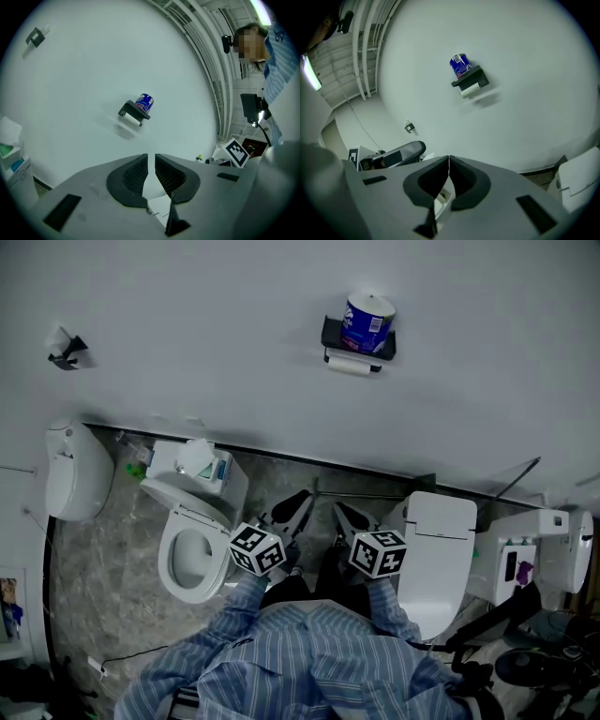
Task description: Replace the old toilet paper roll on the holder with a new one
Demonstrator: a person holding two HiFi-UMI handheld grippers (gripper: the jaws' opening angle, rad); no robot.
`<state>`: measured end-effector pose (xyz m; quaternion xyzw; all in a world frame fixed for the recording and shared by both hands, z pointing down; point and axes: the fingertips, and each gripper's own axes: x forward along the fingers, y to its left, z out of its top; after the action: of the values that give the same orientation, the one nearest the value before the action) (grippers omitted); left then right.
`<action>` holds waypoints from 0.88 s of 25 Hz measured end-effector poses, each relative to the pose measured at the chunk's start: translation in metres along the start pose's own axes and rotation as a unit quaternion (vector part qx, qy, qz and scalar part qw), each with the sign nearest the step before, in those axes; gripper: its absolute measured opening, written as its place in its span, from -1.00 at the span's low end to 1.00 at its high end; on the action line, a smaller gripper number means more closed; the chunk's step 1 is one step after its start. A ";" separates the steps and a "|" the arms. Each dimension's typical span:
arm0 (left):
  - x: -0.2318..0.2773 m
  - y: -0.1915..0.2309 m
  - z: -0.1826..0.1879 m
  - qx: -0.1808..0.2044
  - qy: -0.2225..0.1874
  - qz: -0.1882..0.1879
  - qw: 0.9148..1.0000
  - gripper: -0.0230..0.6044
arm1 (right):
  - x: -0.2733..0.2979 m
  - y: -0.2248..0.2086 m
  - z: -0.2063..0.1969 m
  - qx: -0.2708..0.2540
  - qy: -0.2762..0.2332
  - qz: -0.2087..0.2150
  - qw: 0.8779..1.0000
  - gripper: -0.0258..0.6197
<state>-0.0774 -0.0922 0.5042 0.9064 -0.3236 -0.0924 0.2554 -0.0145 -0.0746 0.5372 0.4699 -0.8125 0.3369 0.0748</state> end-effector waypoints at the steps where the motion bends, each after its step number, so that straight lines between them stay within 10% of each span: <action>1: 0.009 0.002 0.002 0.009 0.002 0.002 1.000 -0.83 | 0.004 -0.007 0.007 -0.002 0.001 0.003 1.000 -0.90; 22: 0.200 0.043 0.039 0.000 -0.021 0.076 0.997 -0.56 | 0.033 -0.157 0.125 -0.029 0.032 0.064 0.997 -0.90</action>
<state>0.0417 -0.2630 0.4933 0.8773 -0.3964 -0.0914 0.2547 0.1195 -0.2278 0.5314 0.4034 -0.8475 0.3324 0.0923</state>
